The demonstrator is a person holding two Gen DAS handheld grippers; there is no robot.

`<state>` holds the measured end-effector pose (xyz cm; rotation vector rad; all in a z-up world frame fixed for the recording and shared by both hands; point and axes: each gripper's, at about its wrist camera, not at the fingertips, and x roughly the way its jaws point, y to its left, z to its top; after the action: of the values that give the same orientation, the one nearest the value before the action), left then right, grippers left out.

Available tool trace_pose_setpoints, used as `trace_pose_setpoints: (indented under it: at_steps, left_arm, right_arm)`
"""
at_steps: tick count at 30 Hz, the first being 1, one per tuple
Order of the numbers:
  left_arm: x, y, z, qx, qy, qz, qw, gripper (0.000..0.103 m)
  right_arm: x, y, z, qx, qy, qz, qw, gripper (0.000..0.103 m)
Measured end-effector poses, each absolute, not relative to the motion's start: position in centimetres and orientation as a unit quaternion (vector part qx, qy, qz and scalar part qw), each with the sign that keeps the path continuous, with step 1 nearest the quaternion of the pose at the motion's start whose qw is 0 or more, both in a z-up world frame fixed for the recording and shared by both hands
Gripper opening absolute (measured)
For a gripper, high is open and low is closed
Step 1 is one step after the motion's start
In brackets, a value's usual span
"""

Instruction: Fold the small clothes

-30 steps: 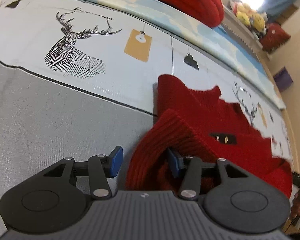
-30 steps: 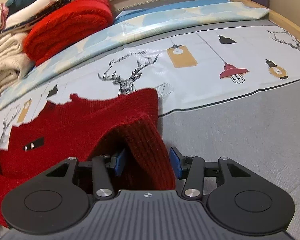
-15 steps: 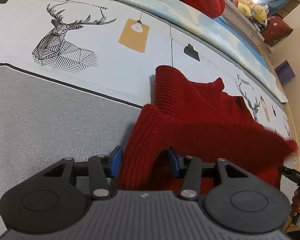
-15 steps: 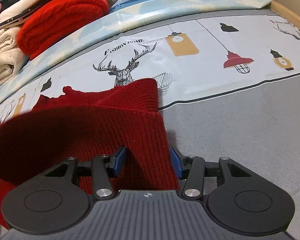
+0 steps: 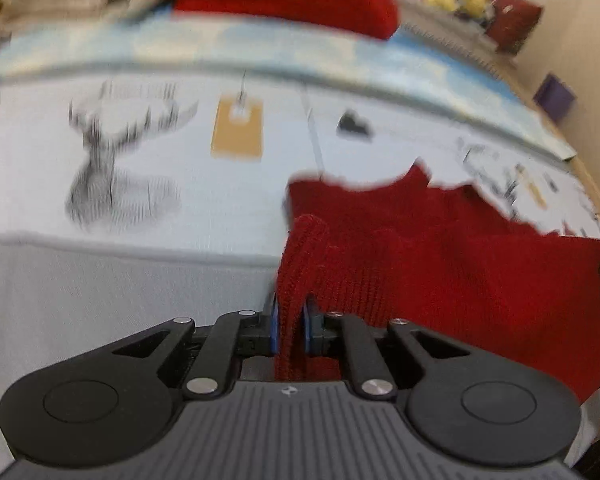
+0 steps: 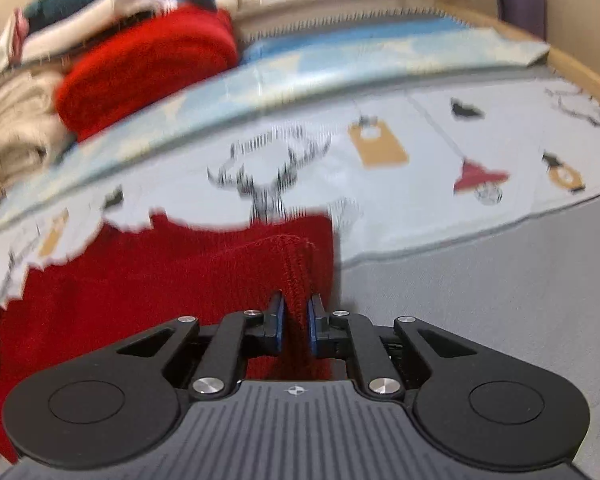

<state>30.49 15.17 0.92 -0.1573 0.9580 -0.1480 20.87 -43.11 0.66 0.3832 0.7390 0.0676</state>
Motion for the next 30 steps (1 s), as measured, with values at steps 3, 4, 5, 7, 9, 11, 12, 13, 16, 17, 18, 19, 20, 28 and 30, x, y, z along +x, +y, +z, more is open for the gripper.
trace_pose_setpoints:
  at_steps: [3,4,5,7,9,11,12,13,16,17,18,19,20,28,30]
  left_arm:
    - [30.4,15.3,2.9,-0.076,0.417,-0.063,0.903,0.012]
    - [30.6,15.4,3.4,-0.079,0.406,-0.057,0.909,0.012]
    - [30.8,15.4,3.7,-0.082,0.396,-0.049,0.913,0.012]
    - [31.5,15.3,4.3,-0.085,0.381,-0.037,0.920,0.012]
    - [32.3,14.9,4.7,-0.080,0.367,-0.028,0.926,0.012]
    - [33.0,14.4,4.8,-0.071,0.360,-0.021,0.930,0.012]
    - [33.4,14.3,4.7,-0.066,0.361,-0.017,0.930,0.012]
    - [33.9,14.2,4.3,-0.062,0.367,-0.014,0.928,0.012]
    - [35.5,13.9,2.4,-0.058,0.408,-0.002,0.911,0.019]
    - [36.1,13.6,1.4,-0.046,0.432,0.004,0.900,0.021]
    - [36.3,13.5,0.9,-0.028,0.447,0.015,0.894,0.021]
    - [36.3,13.5,0.7,-0.018,0.454,0.021,0.890,0.022]
    - [36.2,13.8,0.8,-0.022,0.458,0.018,0.888,0.024]
    - [33.4,14.5,1.2,-0.044,0.513,-0.071,0.854,0.046]
    - [32.1,14.1,1.0,-0.034,0.525,-0.092,0.846,0.048]
  right_arm:
    - [20.0,-44.4,2.5,0.217,0.302,0.015,0.928,0.011]
    - [19.8,-44.6,3.0,0.220,0.284,0.008,0.933,0.011]
    - [19.7,-44.8,3.5,0.221,0.267,0.000,0.938,0.011]
    - [19.9,-45.0,4.2,0.220,0.238,-0.012,0.946,0.011]
    - [20.4,-44.8,4.7,0.209,0.216,-0.019,0.954,0.011]
    - [21.5,-44.3,4.8,0.193,0.209,-0.023,0.958,0.011]
    - [22.2,-44.1,4.6,0.190,0.212,-0.024,0.958,0.011]
    - [22.8,-44.0,4.3,0.188,0.218,-0.027,0.957,0.011]
    - [25.3,-43.4,2.7,0.184,0.267,-0.032,0.946,0.013]
    - [26.4,-43.2,1.7,0.183,0.302,-0.032,0.935,0.014]
    - [27.5,-42.9,0.5,0.178,0.343,-0.037,0.921,0.021]
    - [28.2,-42.7,-0.5,0.162,0.377,-0.052,0.910,0.025]
    - [28.5,-42.6,-1.1,0.148,0.399,-0.061,0.903,0.026]
    - [26.8,-43.9,-2.1,0.214,0.469,0.014,0.857,0.054]
    - [25.6,-43.6,-2.5,0.208,0.498,0.025,0.841,0.054]
